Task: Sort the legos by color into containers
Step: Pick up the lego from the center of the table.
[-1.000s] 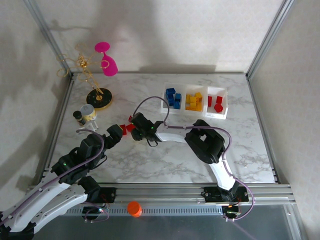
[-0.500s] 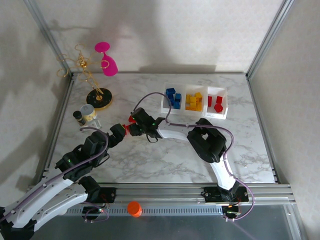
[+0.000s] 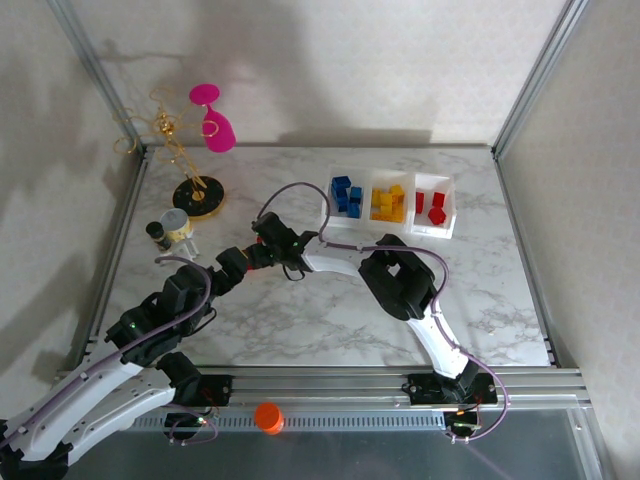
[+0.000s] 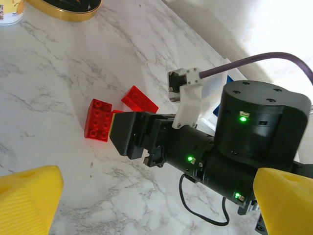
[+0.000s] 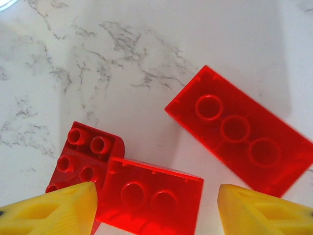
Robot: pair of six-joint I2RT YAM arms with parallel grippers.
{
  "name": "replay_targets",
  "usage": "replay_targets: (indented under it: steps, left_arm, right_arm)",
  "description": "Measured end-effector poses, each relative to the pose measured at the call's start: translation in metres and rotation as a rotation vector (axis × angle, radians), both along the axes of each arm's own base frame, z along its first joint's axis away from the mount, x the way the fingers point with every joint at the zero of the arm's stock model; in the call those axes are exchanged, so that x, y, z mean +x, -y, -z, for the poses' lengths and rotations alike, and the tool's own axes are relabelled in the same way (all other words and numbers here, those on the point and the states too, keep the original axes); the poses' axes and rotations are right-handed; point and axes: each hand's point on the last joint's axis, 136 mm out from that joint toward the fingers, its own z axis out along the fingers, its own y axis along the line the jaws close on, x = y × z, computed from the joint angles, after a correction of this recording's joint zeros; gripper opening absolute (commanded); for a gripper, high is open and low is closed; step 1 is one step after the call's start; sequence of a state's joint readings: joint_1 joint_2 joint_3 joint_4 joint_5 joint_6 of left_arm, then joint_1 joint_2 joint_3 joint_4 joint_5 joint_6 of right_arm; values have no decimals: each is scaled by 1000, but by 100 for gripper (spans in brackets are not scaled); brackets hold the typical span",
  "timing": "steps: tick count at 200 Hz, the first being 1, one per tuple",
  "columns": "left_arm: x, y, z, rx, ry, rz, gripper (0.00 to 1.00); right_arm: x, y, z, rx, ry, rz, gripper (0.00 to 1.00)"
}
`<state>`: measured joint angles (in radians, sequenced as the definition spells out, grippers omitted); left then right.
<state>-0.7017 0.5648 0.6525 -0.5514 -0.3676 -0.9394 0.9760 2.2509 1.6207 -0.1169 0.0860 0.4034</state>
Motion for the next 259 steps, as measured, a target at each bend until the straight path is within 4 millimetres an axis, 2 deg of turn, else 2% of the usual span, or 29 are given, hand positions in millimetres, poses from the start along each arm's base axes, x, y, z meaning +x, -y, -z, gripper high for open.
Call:
replay_targets:
  steps: [33, 66, 90, 150, 178, 199, 217, 233, 259]
  left_arm:
    - [-1, -1, -2, -5, 7, -3, 100]
    - [-1, -1, -2, -5, 7, -3, 100]
    - [0, -1, -2, -5, 7, -3, 100]
    - [0, -1, -1, -4, 5, -4, 100]
    - [0, -1, -1, -3, 4, -4, 100]
    - [0, -1, -1, -1, 4, -2, 100]
    - [1, 1, -1, 4, -1, 7, 100]
    - [4, 7, -2, 6, -2, 25, 100]
    - [11, 20, -1, 5, -6, 67, 100]
  right_arm:
    - [-5, -6, 3, 0, -8, -19, 70]
    - [-5, -9, 4, -8, -7, -22, 62]
    - [-3, -3, 6, -37, 1, -4, 54]
    - [-2, 2, 8, -67, 14, 6, 44]
    - [-5, 5, 8, -64, 9, 7, 43]
    - [-13, 17, 5, -64, -11, 15, 43]
    - [-20, 33, -6, -51, -24, 33, 42]
    - [-21, 53, -24, -26, -30, 64, 42]
    - [-7, 100, -61, 38, -11, 167, 42]
